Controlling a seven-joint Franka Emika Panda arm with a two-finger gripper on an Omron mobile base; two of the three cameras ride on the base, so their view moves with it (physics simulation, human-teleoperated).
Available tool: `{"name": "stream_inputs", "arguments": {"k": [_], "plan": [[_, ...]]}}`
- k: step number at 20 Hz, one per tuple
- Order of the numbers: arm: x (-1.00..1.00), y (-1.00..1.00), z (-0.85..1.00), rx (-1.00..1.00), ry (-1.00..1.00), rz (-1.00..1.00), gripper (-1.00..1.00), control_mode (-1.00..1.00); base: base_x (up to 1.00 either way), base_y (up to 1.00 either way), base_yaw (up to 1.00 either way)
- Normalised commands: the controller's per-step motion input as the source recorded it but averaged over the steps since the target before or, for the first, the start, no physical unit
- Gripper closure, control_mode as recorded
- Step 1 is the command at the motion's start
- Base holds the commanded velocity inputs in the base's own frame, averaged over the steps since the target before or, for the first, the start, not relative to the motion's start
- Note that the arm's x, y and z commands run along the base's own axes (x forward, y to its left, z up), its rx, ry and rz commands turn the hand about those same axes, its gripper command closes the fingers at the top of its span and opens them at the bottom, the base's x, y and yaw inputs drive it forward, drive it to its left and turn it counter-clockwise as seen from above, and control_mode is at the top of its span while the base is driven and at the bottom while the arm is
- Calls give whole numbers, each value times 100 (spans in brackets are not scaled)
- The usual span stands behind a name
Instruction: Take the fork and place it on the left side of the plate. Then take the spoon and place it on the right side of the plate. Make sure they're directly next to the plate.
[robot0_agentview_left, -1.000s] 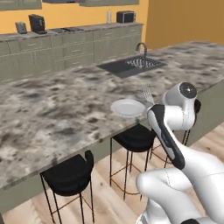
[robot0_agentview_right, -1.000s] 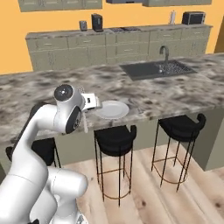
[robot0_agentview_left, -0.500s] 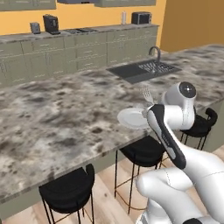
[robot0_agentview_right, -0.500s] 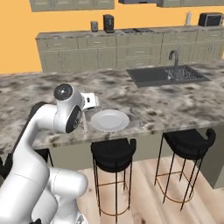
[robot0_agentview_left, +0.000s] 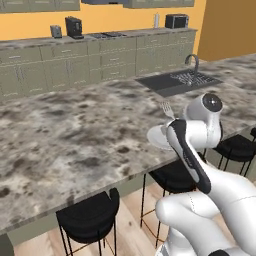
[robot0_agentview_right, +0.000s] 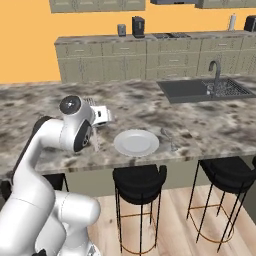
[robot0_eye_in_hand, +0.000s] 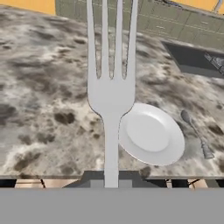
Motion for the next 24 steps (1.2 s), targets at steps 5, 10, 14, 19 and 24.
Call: {"name": "stream_inputs", "arguments": {"k": [5,10,14,19,24], "plan": [[17,38,-64,-20,14,2,100,-100,0,0,0],[41,59,-60,-20,16,0,100,-100,0,0,0],[44,56,-42,-12,16,0,100,-100,0,0,0],[60,20,-31,0,20,0,100,-100,0,0,0],[32,-8,-25,8,8,0,100,-100,0,0,0]]}}
